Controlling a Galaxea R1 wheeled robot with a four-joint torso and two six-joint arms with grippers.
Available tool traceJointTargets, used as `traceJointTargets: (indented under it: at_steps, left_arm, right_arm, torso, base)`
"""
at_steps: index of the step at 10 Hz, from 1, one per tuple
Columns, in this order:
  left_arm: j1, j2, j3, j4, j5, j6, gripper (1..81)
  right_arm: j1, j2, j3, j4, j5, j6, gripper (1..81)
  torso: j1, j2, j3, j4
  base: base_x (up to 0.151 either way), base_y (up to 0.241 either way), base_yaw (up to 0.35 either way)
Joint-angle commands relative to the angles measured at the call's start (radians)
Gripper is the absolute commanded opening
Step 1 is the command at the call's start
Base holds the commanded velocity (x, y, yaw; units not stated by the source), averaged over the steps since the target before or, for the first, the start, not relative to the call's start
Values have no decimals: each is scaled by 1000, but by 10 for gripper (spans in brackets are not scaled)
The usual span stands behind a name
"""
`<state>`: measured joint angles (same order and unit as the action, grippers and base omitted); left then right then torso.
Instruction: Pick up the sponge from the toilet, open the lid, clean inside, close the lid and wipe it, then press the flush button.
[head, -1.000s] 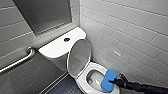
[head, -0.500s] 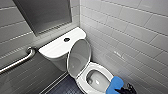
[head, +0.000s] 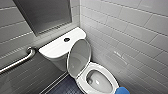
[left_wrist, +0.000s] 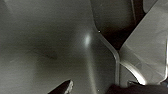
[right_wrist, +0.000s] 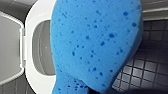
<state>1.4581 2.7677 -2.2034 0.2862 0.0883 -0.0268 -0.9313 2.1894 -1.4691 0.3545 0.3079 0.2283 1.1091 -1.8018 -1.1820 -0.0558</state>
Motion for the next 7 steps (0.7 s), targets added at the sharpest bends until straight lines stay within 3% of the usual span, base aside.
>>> traceJointTargets:
  at_steps: [1, 3, 5, 7]
  left_arm:
    - [23, -11, 24, -9, 76, 4, 811]
    - [20, -8, 25, -7, 73, 5, 811]
    - [15, -11, 48, -4, 73, 7, 811]
    - [14, -12, 54, -4, 71, 7, 811]
  right_arm:
    - [-76, -136, 147, -12, -21, -7, 10]
    - [-111, -220, 279, -51, 33, -32, 10]
    - [-107, -279, 362, -43, 31, -119, 10]
    - [-65, -307, 405, -48, 13, -147, 10]
  torso:
    - [0, 0, 0, 0]
    - [0, 0, 0, 0]
    - [0, 0, 0, 0]
    - [0, 0, 0, 0]
  base:
    - [0, 0, 0]
    - [0, 0, 0]
    - [0, 0, 0]
    - [0, 0, 0]
